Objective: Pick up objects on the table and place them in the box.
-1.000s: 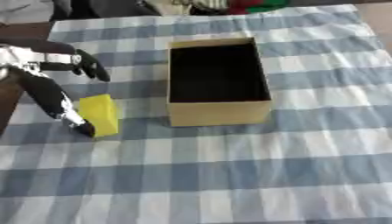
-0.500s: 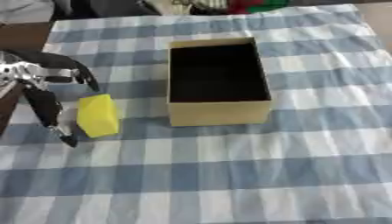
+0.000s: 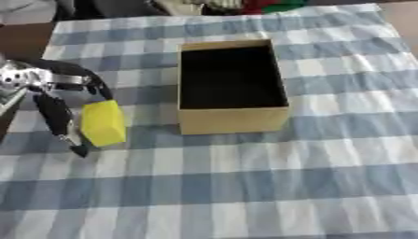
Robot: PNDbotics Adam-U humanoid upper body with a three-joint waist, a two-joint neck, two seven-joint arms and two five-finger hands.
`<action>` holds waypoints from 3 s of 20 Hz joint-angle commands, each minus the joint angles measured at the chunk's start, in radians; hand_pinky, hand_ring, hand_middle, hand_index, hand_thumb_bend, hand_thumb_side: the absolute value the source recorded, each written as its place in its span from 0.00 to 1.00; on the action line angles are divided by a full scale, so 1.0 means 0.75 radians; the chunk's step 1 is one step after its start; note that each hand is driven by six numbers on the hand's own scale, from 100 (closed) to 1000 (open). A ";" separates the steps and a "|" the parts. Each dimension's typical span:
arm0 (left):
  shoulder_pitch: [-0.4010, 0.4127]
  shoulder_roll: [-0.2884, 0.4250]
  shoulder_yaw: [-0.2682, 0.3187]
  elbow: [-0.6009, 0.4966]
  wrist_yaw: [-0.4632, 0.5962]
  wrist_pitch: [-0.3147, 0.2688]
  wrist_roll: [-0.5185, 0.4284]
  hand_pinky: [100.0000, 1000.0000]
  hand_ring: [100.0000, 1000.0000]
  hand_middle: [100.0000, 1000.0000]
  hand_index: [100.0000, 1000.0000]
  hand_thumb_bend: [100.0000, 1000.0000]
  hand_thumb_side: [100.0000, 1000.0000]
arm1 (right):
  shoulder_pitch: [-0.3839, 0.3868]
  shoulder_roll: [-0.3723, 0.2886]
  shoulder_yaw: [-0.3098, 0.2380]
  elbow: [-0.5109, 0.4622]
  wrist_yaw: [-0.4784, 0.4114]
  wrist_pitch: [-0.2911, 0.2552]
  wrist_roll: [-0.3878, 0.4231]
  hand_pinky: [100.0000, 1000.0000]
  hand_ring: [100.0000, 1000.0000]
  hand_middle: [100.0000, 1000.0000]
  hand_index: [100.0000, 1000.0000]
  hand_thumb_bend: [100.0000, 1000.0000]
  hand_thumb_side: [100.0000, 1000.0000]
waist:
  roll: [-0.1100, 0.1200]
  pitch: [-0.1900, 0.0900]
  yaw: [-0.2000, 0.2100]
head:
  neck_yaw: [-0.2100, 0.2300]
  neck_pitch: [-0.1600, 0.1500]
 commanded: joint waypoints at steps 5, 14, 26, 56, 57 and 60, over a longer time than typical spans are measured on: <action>-0.035 0.004 -0.001 0.015 -0.084 -0.015 -0.002 0.86 0.85 0.78 0.82 0.81 0.05 | -0.009 -0.015 -0.004 -0.020 -0.010 0.003 0.005 0.81 0.75 0.71 0.79 0.00 0.57 | -0.007 -0.018 0.003 | 0.007 -0.009; -0.041 -0.019 0.004 -0.004 -0.030 0.048 0.011 0.82 0.79 0.69 0.74 0.76 0.08 | -0.010 -0.012 -0.003 -0.020 -0.012 0.006 0.007 0.81 0.75 0.71 0.79 0.00 0.57 | -0.009 -0.014 0.008 | 0.011 -0.009; -0.067 -0.056 -0.013 0.055 -0.164 0.058 0.067 0.77 0.72 0.60 0.66 0.73 0.07 | -0.009 -0.004 0.000 -0.020 -0.013 0.007 0.014 0.81 0.75 0.71 0.79 0.00 0.57 | -0.004 -0.009 0.004 | 0.014 -0.016; -0.217 -0.159 0.102 -0.081 -0.147 0.152 0.186 0.74 0.61 0.44 0.49 0.26 0.00 | -0.005 -0.003 -0.006 -0.020 -0.014 0.023 0.011 0.81 0.75 0.71 0.79 0.00 0.56 | -0.013 -0.007 0.018 | 0.015 -0.030; -0.244 -0.188 0.107 -0.070 -0.161 0.149 0.189 0.74 0.61 0.44 0.49 0.25 0.00 | -0.008 -0.004 -0.007 -0.020 -0.015 0.022 0.011 0.81 0.75 0.71 0.79 0.00 0.56 | -0.014 -0.006 0.018 | 0.018 -0.032; -0.334 -0.298 0.119 -0.028 -0.211 0.130 0.208 0.74 0.61 0.44 0.49 0.22 0.00 | -0.018 -0.005 -0.007 -0.020 -0.017 0.018 0.011 0.81 0.75 0.71 0.79 0.00 0.56 | -0.017 -0.004 0.013 | 0.027 -0.038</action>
